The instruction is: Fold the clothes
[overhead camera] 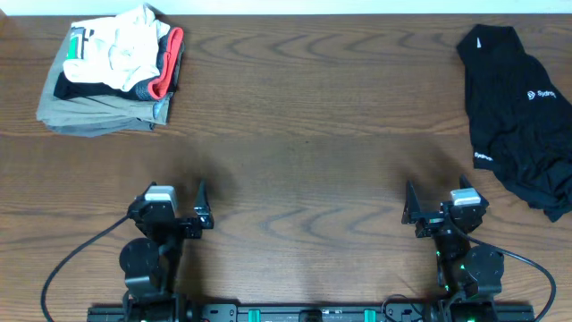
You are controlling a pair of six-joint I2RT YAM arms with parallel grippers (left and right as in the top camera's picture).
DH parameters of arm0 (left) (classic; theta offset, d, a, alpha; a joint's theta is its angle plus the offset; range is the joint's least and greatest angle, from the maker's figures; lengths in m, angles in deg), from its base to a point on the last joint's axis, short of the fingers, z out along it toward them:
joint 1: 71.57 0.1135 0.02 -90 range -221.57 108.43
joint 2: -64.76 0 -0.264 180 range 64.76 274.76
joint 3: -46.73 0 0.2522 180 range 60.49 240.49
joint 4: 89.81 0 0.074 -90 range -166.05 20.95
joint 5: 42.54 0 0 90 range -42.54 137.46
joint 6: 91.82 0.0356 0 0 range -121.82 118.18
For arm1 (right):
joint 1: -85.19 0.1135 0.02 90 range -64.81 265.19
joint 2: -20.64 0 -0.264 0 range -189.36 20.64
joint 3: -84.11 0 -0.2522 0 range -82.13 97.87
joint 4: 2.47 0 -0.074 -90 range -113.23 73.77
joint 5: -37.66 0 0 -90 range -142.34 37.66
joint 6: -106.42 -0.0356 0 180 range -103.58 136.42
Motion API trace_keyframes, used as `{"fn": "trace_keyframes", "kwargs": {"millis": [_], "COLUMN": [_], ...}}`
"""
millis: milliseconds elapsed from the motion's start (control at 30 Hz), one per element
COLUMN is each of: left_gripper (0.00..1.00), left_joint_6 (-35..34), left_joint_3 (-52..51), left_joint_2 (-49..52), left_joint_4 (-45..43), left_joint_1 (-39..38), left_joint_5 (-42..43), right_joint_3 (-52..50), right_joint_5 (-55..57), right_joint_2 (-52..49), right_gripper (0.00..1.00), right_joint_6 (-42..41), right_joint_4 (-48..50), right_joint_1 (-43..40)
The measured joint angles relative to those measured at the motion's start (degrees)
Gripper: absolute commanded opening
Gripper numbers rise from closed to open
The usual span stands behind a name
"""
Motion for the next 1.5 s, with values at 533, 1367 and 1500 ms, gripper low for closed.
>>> {"fn": "trace_keyframes", "kwargs": {"millis": [533, 1367, 1500], "left_gripper": [0.98, 0.98, 0.98], "left_joint_6": [0.00, 0.00, 0.02], "left_joint_3": [-1.64, -1.64, -1.64], "left_joint_2": [-6.21, -6.21, -6.21], "left_joint_4": [-1.92, -1.92, -1.92], "left_joint_1": [-2.89, -3.06, -3.06], "left_joint_5": [-0.02, -0.02, -0.02], "right_joint_3": [0.00, 0.00, 0.00], "right_joint_5": [0.00, 0.00, 0.00], "right_joint_2": [0.00, 0.00, 0.00], "right_gripper": [0.99, 0.99, 0.99], "right_joint_6": [-0.02, -0.02, 0.00], "right_joint_4": [-0.02, -0.02, -0.02], "right_joint_1": [-0.02, 0.00, 0.00]}}
